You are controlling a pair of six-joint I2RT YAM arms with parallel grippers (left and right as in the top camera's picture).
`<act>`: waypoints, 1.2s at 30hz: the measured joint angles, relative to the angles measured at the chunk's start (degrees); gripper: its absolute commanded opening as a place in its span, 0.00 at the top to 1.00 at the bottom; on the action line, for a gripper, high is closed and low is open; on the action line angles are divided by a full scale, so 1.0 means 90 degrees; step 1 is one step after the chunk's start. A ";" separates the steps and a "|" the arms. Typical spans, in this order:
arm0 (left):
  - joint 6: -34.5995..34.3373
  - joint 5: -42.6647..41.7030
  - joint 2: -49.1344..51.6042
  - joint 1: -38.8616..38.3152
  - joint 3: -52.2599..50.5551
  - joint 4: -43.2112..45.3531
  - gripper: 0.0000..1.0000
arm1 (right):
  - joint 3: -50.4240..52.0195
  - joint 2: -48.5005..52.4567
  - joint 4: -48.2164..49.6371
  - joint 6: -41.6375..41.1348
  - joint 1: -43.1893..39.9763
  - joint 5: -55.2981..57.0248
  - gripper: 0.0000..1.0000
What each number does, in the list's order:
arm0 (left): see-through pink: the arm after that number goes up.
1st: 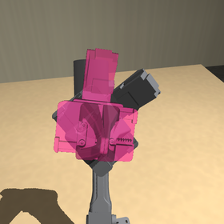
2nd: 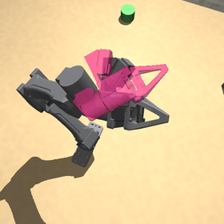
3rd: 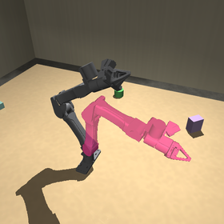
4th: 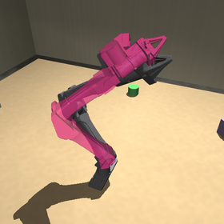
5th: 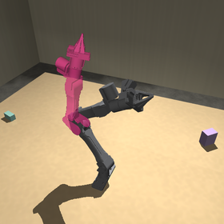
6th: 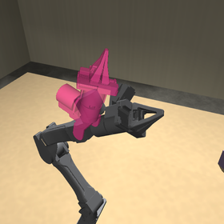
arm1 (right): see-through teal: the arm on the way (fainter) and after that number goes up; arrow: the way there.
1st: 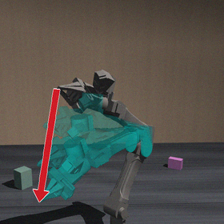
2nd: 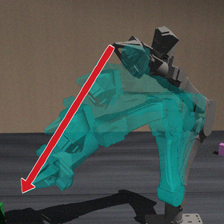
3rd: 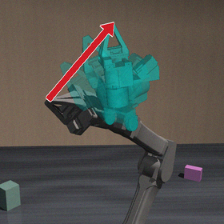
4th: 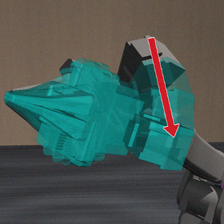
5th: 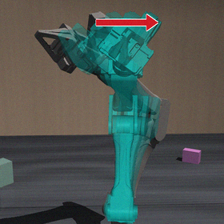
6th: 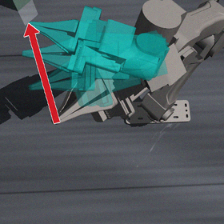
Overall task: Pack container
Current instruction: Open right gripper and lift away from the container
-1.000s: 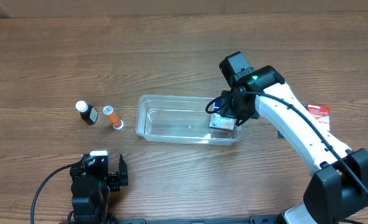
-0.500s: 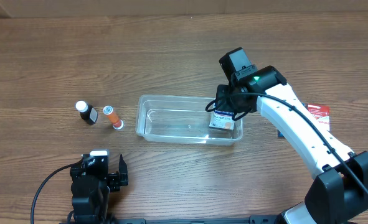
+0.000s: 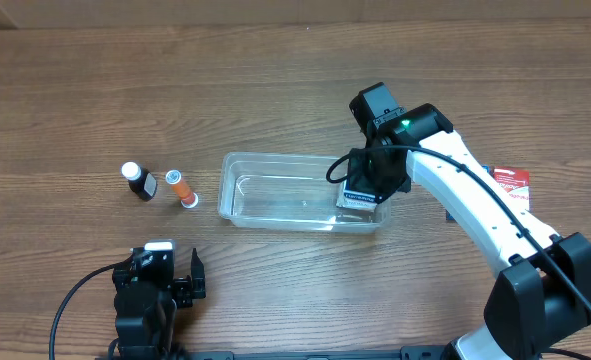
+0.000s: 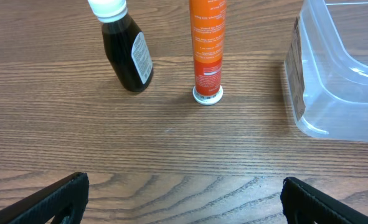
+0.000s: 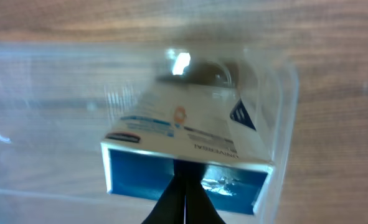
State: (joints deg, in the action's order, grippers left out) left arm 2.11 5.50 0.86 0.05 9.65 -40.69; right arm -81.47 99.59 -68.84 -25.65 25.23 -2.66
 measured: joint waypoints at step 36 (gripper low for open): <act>0.0000 0.0000 0.0000 0.0000 0.0000 0.0000 0.00 | 0.1224 -0.1071 0.0665 0.0027 0.0556 0.0223 0.96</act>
State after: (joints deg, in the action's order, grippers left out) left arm 2.11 5.50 0.86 0.05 9.65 -40.69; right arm -70.46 89.95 -62.85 -25.41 30.24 -0.64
